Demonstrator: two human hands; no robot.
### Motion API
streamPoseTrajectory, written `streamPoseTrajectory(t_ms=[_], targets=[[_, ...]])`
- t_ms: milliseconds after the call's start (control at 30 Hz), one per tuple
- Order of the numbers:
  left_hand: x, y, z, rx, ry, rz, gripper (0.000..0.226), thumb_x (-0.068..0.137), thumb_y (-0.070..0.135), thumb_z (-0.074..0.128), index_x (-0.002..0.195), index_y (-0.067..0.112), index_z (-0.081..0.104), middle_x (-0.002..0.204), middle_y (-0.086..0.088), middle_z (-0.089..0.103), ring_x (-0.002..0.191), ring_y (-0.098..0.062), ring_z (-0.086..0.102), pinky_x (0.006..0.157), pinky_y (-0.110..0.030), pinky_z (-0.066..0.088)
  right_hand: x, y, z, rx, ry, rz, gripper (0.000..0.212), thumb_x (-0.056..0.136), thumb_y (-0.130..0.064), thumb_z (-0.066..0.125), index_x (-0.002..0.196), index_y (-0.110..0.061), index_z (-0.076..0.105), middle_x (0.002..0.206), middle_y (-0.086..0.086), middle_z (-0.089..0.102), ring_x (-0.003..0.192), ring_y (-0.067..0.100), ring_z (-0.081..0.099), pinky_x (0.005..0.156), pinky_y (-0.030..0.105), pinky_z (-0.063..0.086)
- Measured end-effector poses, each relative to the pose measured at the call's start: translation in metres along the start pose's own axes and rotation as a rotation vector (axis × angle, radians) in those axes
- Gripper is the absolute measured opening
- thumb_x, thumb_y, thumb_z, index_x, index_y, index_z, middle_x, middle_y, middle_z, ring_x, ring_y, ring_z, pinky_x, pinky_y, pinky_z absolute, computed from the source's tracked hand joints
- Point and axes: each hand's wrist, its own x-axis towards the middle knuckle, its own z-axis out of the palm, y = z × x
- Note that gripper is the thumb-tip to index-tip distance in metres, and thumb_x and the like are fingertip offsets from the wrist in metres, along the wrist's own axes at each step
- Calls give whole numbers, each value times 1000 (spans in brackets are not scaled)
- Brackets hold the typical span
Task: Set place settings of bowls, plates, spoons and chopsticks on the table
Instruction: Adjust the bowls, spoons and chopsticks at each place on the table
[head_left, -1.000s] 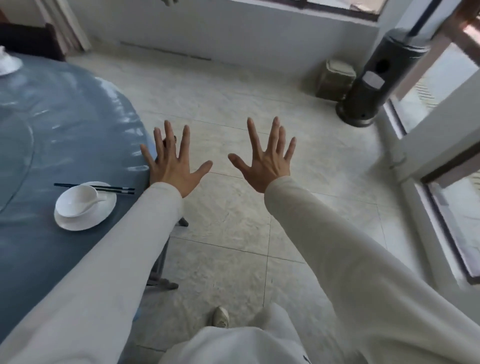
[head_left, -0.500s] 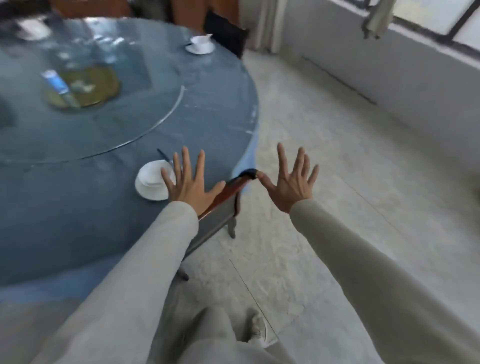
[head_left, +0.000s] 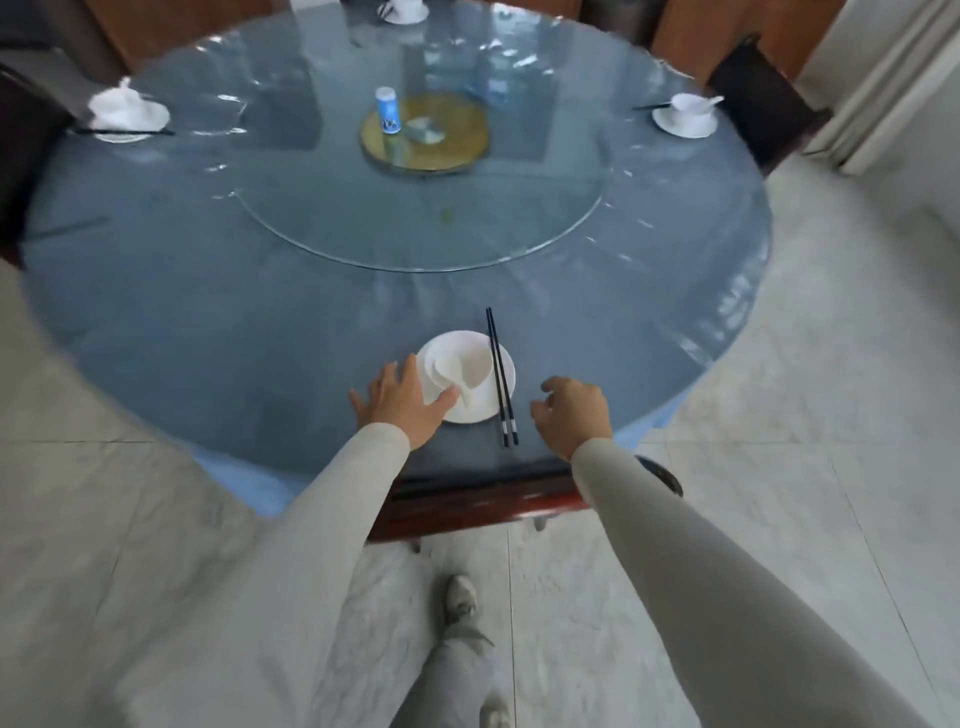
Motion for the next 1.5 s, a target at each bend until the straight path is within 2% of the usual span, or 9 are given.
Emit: streamPoseTrajectory(t_ms=[133,233,500,700,834,1034,1200,1400,1501], targets=[[44,21,7,-28,-86,-76,91,87,80,39,156,24,19,155,-11,41,138,-36,43,107,-51,36,47,-5,20,-17,-55,-30,22,95,-21,58,106,-7,72,105,18,77,105,41,68,88,39,56],[70,42,17,-107,-154,-149,108,84,81,47,161,20,2,162,-15,31,145,-37,35,112,-51,33,81,-2,34,-23,-88,-37,19,95,-19,55,80,-8,58,90,19,73,87,40,65,70,36,47],[89,66,40,-128,-172,-149,125,80,72,66,158,30,-23,168,-19,9,151,-42,21,116,-55,30,118,8,53,11,-152,-95,32,101,-26,53,77,-6,55,83,16,68,73,34,50,65,33,36],[91,57,51,-18,-57,-50,129,77,71,69,152,37,-30,166,-11,16,144,-39,33,103,-54,43,129,9,58,71,-151,-142,44,99,-23,55,61,-11,37,58,9,46,60,31,35,48,31,26],[93,44,41,24,-132,104,129,79,63,73,151,41,-32,169,-1,8,144,-38,35,104,-55,46,133,0,58,41,-150,-117,51,96,-19,59,57,-15,26,54,4,33,55,30,28,50,33,24],[104,29,23,60,-311,262,138,76,44,84,146,50,-34,170,3,-19,158,-29,-2,120,-55,28,138,-8,75,-50,-125,-110,48,97,-27,63,61,-15,34,60,1,41,51,14,33,44,24,21],[95,23,41,72,-81,303,136,70,57,84,156,41,-19,167,-8,9,151,-30,18,110,-48,40,136,-8,88,-98,-46,-124,33,95,-27,63,70,-11,48,64,5,52,60,28,45,47,26,22],[103,5,34,-45,-161,492,143,65,32,92,156,44,-17,162,10,18,145,-18,26,108,-44,45,130,-7,94,-126,-1,-120,17,92,-17,60,83,-4,67,77,12,71,68,36,60,57,31,42],[106,1,38,-46,-156,537,143,64,38,93,157,44,-16,167,10,9,153,-16,13,117,-46,37,125,-5,97,-101,67,-95,24,89,-16,63,67,-7,55,60,7,57,50,26,37,46,25,28]])
